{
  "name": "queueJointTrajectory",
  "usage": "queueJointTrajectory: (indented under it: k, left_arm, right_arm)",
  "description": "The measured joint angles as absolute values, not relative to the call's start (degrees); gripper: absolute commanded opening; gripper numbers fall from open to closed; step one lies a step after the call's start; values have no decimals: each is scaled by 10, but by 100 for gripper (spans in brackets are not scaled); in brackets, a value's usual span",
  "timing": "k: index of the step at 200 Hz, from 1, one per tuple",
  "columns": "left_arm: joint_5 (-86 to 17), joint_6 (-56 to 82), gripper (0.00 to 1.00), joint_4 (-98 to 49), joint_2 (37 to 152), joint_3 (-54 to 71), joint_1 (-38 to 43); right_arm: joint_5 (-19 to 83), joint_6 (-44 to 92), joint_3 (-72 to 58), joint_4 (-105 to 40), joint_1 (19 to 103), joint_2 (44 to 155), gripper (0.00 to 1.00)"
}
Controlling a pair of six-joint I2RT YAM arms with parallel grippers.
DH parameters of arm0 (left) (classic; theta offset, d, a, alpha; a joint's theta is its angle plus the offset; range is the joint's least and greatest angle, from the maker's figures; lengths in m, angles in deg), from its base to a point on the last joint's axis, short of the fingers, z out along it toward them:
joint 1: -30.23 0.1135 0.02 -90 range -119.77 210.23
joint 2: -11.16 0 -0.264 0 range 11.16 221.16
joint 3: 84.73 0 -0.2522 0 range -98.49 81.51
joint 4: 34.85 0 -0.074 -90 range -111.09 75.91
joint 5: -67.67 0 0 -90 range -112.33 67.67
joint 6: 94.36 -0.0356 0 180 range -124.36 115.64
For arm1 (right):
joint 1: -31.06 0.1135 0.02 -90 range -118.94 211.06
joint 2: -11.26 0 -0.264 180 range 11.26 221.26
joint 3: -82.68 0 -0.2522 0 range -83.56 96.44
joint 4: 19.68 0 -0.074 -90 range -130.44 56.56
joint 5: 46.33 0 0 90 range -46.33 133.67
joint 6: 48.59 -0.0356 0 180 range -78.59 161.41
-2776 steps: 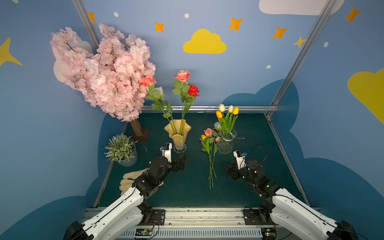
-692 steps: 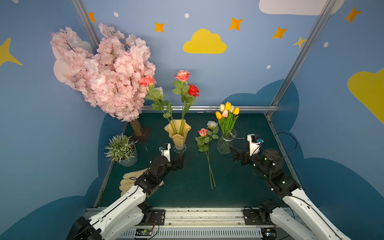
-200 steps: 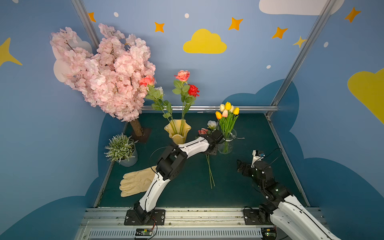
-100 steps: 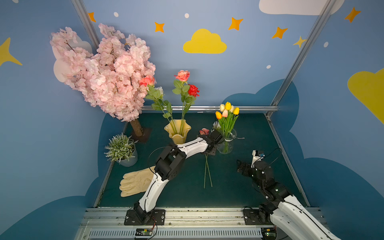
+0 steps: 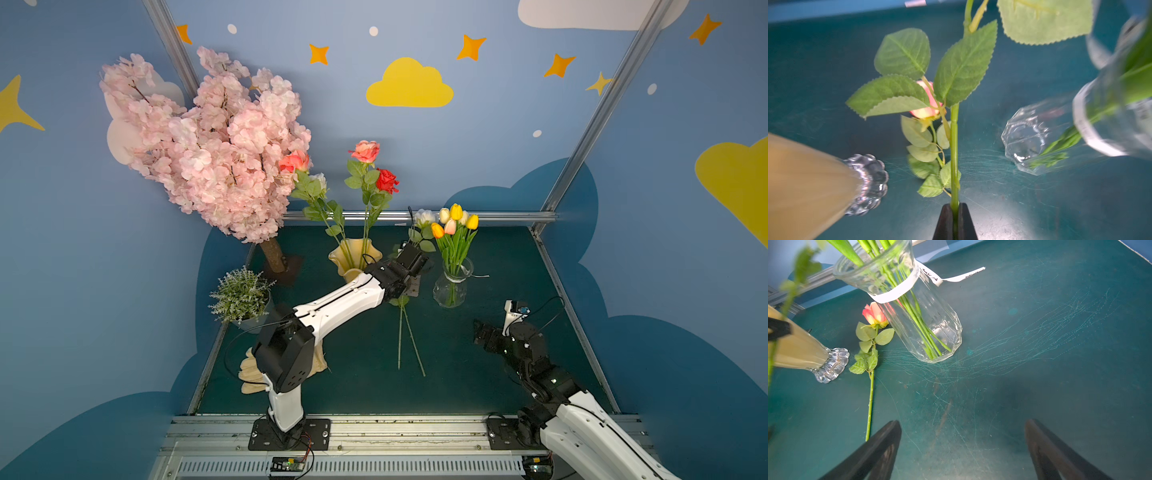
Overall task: Arrange the flowers in different vases according to their variety
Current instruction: Pick up the flower at the center of the board, then insert the flower into the vase.
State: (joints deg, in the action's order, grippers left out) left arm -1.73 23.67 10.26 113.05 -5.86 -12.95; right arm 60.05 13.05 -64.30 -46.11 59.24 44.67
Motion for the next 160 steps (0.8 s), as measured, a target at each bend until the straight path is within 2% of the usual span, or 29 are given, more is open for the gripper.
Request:
queueJointTrajectory:
  k: [54, 98, 160]
  left_arm:
    - [-17, 188, 3, 72, 1023, -40, -116]
    - [-29, 108, 3, -20, 938, -27, -93]
    - [-63, 12, 3, -159, 942, -74, -3]
  right_arm:
    - [596, 131, -643, -461, 592, 446, 98]
    - [594, 131, -643, -461, 592, 446, 98]
    - [591, 131, -643, -461, 592, 446, 98]
